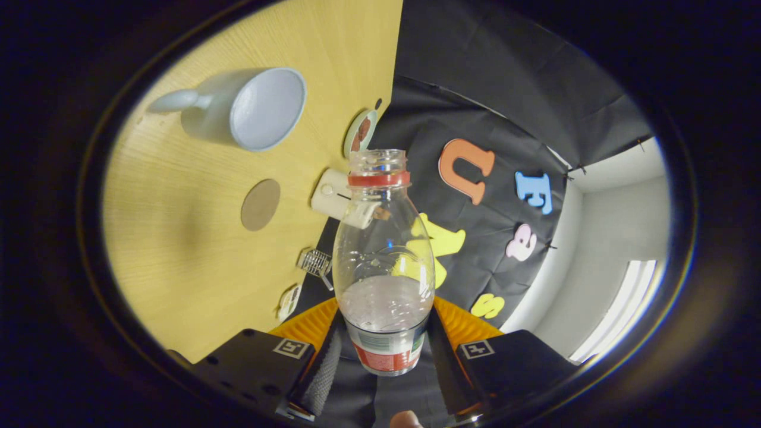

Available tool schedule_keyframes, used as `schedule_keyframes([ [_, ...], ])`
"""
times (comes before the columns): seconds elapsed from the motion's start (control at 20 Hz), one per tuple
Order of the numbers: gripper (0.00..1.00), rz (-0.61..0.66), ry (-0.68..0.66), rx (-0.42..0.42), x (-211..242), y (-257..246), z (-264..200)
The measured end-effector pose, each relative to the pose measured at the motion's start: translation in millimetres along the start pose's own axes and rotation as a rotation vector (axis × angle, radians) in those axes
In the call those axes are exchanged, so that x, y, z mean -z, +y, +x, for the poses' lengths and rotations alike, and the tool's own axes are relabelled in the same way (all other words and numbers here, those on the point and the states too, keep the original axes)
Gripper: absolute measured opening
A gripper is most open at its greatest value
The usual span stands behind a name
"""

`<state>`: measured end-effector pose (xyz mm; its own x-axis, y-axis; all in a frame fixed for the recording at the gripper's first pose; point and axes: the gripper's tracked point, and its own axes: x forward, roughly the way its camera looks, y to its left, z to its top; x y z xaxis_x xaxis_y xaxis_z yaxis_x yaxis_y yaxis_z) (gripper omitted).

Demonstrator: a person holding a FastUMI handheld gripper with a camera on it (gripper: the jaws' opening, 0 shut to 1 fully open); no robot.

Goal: Take the bottle from table, then pour the juice into the cup, finally place the bottle on the coaster

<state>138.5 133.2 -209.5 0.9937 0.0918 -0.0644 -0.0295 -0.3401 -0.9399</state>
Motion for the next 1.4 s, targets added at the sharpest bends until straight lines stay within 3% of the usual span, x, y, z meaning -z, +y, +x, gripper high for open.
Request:
schedule_keyframes([
  [0.25, 0.77, 0.164, 0.012, -0.062, 8, 7, -5],
  [0.65, 0.78, 0.553, -0.005, -0.13, 9, -1, -15],
  [1.4, 0.78, 1.504, -0.135, -0.251, 33, -38, -22],
])
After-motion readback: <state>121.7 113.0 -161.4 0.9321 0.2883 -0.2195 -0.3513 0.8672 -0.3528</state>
